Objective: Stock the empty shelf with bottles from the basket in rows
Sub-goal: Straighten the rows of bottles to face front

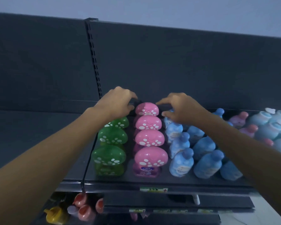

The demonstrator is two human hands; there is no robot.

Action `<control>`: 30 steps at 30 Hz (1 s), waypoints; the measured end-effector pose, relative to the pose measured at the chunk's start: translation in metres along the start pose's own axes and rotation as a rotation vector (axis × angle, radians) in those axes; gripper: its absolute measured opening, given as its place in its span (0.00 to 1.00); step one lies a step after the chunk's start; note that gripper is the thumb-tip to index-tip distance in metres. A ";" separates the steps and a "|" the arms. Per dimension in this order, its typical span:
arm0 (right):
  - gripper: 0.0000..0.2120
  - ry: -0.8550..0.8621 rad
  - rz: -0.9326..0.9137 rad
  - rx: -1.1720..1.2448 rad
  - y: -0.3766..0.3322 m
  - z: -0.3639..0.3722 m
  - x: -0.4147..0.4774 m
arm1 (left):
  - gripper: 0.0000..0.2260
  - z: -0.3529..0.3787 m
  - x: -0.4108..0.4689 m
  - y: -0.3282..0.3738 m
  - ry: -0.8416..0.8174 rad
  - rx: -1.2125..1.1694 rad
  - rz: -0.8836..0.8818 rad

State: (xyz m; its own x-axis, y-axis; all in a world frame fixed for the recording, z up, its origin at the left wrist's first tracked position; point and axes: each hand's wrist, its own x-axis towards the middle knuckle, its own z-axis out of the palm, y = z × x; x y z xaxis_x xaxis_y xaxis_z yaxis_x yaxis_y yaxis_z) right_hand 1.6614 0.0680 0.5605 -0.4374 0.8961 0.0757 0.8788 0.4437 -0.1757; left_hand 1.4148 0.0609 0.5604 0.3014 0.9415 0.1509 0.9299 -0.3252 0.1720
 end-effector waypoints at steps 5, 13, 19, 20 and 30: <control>0.13 0.045 0.070 -0.041 0.017 -0.021 -0.073 | 0.12 -0.003 -0.019 0.064 0.003 -0.062 0.100; 0.09 -0.004 0.141 -0.072 0.050 -0.034 -0.145 | 0.11 0.020 -0.045 0.148 -0.085 -0.161 0.236; 0.13 -0.156 0.103 -0.043 0.074 -0.016 -0.158 | 0.18 0.039 -0.045 0.172 -0.200 -0.102 0.235; 0.14 -0.160 0.092 -0.044 0.077 -0.012 -0.159 | 0.18 0.042 -0.044 0.174 -0.218 -0.071 0.227; 0.14 -0.125 -0.029 0.048 0.094 -0.003 -0.162 | 0.11 0.050 -0.043 0.188 -0.198 -0.069 0.147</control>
State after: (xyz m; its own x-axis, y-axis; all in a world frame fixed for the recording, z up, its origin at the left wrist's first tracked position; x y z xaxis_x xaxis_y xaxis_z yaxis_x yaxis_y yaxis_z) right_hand 1.8153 -0.0351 0.5350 -0.4852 0.8735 -0.0408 0.8566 0.4654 -0.2226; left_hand 1.5868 -0.0366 0.5378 0.4739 0.8805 -0.0130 0.8584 -0.4586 0.2297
